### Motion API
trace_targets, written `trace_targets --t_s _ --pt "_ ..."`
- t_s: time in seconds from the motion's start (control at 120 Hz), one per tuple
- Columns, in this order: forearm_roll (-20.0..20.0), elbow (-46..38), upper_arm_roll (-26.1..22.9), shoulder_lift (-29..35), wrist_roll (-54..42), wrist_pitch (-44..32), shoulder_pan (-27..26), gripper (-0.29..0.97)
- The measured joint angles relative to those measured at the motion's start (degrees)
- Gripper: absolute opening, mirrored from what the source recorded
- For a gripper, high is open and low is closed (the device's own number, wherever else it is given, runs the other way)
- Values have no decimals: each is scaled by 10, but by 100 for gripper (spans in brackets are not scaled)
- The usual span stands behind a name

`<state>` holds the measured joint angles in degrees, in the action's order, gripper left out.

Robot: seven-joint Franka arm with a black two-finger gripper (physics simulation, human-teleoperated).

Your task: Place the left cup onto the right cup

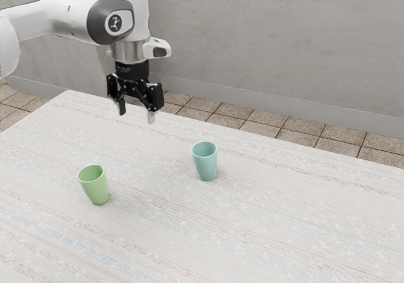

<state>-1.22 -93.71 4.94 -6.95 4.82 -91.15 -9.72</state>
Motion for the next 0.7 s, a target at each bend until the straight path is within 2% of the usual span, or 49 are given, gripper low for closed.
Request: trace_targets --t_s 0.183,0.7 --pt "-2 -76 0 5 5 -54 -7 68" --pt "-6 -184 0 3 14 -189 -22 68"
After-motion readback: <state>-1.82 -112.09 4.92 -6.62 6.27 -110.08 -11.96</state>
